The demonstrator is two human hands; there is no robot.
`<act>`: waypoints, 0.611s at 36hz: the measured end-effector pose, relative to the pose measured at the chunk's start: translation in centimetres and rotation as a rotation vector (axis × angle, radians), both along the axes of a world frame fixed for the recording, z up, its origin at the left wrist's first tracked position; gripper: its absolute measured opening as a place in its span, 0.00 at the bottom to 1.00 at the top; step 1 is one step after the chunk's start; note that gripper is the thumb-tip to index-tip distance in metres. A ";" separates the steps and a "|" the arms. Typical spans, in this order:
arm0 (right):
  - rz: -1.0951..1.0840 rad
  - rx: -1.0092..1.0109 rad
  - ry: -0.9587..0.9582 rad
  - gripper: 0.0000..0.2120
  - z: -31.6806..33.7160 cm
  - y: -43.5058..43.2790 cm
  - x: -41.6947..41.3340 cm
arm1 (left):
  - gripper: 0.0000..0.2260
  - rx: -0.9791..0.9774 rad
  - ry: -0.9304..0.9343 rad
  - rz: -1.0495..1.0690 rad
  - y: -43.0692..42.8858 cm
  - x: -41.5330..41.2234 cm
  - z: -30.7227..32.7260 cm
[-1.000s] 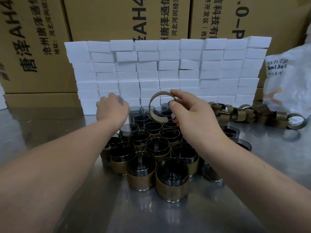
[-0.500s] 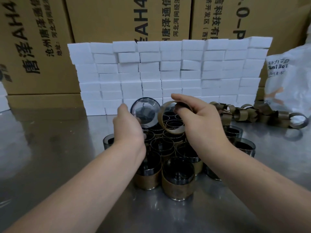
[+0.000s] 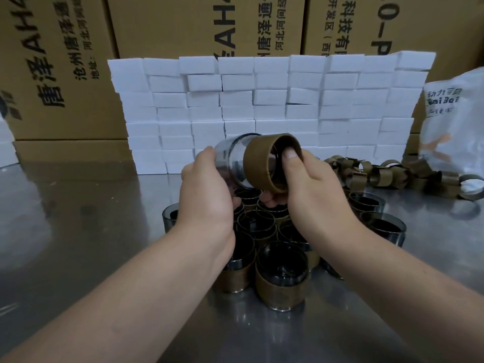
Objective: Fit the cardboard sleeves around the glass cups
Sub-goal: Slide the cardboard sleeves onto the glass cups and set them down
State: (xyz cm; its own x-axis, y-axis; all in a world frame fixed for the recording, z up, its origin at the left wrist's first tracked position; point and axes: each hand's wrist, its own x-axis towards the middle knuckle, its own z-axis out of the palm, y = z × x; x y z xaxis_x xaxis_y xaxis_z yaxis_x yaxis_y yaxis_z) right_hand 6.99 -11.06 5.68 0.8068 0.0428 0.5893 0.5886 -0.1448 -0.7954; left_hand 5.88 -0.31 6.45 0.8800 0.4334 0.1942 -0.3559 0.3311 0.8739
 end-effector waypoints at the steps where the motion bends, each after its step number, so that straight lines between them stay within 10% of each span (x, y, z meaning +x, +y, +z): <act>1: 0.004 0.013 0.004 0.15 0.0 0.1 0.0 | 0.08 0.007 0.002 -0.008 0.0 0.0 0.0; 9: -0.089 0.035 0.017 0.16 -0.2 0.0 0.6 | 0.09 0.219 -0.098 -0.115 0.0 0.2 -0.5; 16: -0.140 0.024 0.019 0.16 0.0 -0.2 0.6 | 0.45 0.677 -0.131 -0.153 -0.2 -0.3 -1.5; 22: -0.117 -0.006 0.037 0.14 0.0 0.1 0.2 | 0.22 0.974 -0.166 0.007 0.1 0.1 -1.3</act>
